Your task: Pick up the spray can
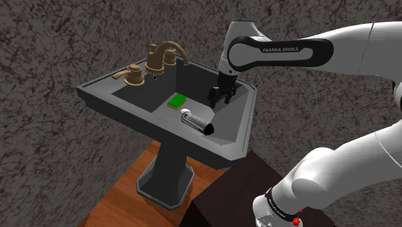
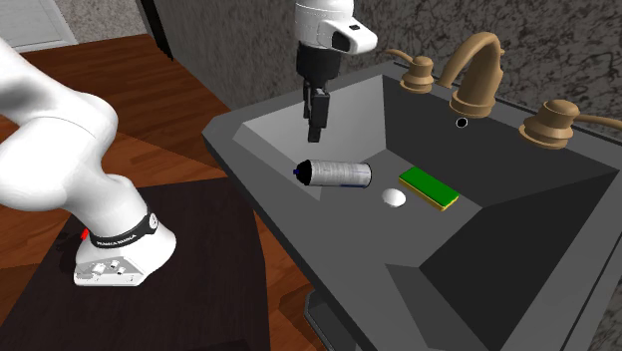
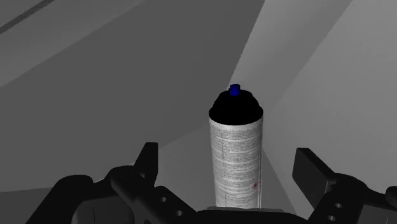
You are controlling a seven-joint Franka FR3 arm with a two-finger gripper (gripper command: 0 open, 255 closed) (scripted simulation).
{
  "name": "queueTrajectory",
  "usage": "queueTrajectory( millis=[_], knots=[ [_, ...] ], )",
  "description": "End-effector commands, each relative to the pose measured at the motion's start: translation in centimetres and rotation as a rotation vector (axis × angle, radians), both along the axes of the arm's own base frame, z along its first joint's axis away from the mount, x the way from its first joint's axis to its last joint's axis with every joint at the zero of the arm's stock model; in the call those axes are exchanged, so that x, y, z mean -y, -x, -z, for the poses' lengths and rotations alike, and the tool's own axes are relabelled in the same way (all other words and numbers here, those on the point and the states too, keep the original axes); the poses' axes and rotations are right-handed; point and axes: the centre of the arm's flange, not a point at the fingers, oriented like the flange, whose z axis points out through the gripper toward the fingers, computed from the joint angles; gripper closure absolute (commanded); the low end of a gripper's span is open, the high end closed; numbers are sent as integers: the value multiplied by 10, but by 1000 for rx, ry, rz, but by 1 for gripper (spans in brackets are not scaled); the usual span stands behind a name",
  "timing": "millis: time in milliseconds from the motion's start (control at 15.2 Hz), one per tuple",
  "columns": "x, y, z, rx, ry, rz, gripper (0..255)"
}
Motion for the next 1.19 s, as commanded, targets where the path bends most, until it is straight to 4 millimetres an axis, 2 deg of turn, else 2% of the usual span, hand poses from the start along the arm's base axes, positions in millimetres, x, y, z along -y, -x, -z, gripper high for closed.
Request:
queueTrajectory(
  millis=[0, 528, 990, 1122],
  knots=[
    [-4, -19, 24, -31, -12, 22, 0],
    [-15, -80, 119, -148, -57, 103, 0],
    [-15, -80, 156, -148, -57, 103, 0],
    [-15, -80, 159, -148, -56, 103, 0]
  ],
)
